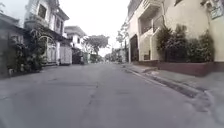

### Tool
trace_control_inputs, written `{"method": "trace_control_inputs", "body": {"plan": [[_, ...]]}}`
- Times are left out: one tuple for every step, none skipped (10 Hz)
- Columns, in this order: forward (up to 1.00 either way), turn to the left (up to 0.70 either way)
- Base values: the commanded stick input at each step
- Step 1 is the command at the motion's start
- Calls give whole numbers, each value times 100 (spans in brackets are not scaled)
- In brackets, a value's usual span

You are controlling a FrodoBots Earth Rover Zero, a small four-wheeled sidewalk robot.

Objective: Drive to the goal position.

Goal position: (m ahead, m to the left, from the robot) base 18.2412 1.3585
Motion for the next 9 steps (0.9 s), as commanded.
{"method": "trace_control_inputs", "body": {"plan": [[100, 6], [100, 6], [100, 6], [100, 6], [100, 6], [100, 6], [100, 6], [100, 20], [100, 46]]}}
